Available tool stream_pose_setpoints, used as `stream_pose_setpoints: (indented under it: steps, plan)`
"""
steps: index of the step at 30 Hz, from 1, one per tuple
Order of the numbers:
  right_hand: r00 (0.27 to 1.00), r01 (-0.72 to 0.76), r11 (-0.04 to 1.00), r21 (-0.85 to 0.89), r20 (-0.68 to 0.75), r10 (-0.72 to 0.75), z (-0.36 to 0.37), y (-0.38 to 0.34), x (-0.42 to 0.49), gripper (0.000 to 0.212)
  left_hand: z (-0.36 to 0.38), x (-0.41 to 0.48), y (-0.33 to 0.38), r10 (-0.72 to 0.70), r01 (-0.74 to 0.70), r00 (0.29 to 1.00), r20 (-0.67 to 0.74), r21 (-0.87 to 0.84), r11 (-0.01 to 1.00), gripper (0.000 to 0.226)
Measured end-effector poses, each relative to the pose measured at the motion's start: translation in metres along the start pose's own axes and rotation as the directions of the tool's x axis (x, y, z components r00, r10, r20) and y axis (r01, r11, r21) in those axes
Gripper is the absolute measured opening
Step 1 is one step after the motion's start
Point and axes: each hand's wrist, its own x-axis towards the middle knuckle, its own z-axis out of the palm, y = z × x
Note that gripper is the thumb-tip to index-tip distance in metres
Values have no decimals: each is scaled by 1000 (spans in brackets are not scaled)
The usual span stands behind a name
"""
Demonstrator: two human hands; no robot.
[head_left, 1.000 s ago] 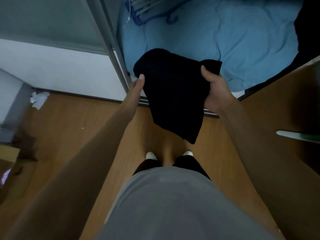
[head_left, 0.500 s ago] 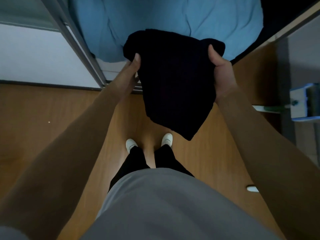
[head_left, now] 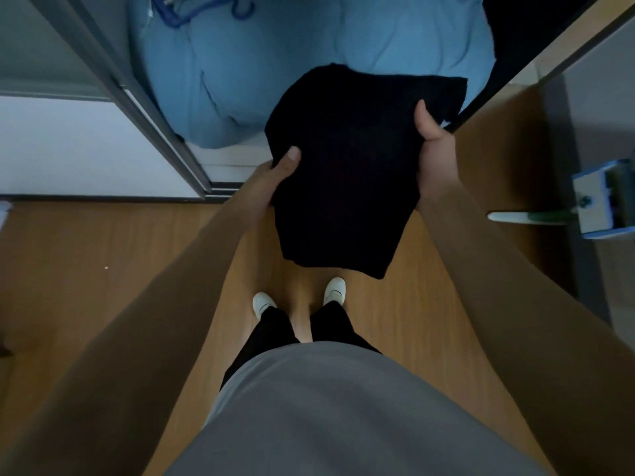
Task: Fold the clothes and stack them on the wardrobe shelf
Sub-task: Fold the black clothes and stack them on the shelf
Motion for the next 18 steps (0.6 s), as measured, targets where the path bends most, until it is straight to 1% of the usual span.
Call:
stream_pose_setpoints:
  steps: [2, 4, 6, 8, 10, 12, 13, 15, 17, 18]
  plan:
    - [999, -24, 999, -40, -38, 22, 1, -6, 4, 38, 4, -4, 5, 19, -21, 1000, 20, 95, 995, 85]
    - [993, -66, 994, -93, -106, 56, 1, -14, 10, 44, 9, -5, 12, 39, -37, 999, -26, 78, 996, 82]
    - [988, -102, 984, -148, -131, 83, -1, -21, 16, 49, 15, -6, 18, 62, -62, 994, -86, 10, 998, 66]
    - [992, -105, 974, -201, -84, 89, -7, -20, 18, 47, 19, -7, 22, 64, -72, 986, -155, -45, 996, 50]
    - [994, -108, 928, -356, -43, 99, -17, -9, 15, 42, 18, -7, 25, 47, -68, 977, -210, -94, 993, 42]
    - [993, -115, 851, -512, -60, 98, -27, 10, 13, 35, 13, -5, 30, 19, -54, 969, -248, -135, 989, 39]
    - [994, -105, 826, -554, -88, 67, -30, 19, 13, 31, 10, -5, 32, 2, -41, 964, -267, -140, 989, 39]
    - [986, -99, 806, -584, -168, 0, -31, 31, 20, 23, 5, -5, 38, -27, -9, 947, -319, -110, 994, 43]
    - [965, -167, 800, -576, -260, 14, -28, 37, 30, 21, 0, -6, 43, -47, 35, 924, -378, -38, 999, 48]
    - [951, -214, 799, -561, -307, 39, -26, 39, 35, 24, -2, -7, 45, -47, 53, 914, -403, 3, 999, 48]
